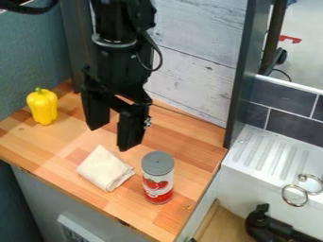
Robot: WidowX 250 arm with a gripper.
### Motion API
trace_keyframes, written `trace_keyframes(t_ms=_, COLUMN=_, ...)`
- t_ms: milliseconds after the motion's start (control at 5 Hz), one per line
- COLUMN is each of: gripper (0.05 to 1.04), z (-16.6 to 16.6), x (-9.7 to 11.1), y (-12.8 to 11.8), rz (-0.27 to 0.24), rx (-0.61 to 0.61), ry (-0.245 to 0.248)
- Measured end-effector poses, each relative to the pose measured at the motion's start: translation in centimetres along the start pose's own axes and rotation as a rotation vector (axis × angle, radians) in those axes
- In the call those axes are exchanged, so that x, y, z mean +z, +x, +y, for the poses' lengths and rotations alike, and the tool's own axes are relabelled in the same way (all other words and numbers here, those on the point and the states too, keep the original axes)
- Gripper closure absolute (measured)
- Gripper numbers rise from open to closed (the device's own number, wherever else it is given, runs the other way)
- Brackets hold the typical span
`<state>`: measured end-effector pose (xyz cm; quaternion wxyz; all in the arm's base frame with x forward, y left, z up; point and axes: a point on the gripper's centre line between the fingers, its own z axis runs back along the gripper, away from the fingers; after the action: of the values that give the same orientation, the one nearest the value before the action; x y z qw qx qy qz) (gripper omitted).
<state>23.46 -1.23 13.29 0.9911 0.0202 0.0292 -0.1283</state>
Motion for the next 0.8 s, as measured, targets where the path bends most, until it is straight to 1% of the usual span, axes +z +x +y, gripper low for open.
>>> trace_keyframes(t_ms=200, gripper=0.083, z=-0.1, x=-0.6, y=-0.2, rz=0.024, rx=-0.001, ry=-0.006)
trace_keyframes(t_ms=400, gripper=0.083, z=-0.1, x=-1.7, y=-0.3, rz=0.013, rx=0.004, ry=0.003)
trace_keyframes(t_ms=600, gripper=0.083, z=-0.2, x=-2.5, y=-0.5, rz=0.011, rx=0.011, ry=0.001)
trace_keyframes(t_ms=800, gripper=0.083, z=-0.7, x=-4.0, y=-0.9, rz=0.026, rx=0.056, ry=-0.024)
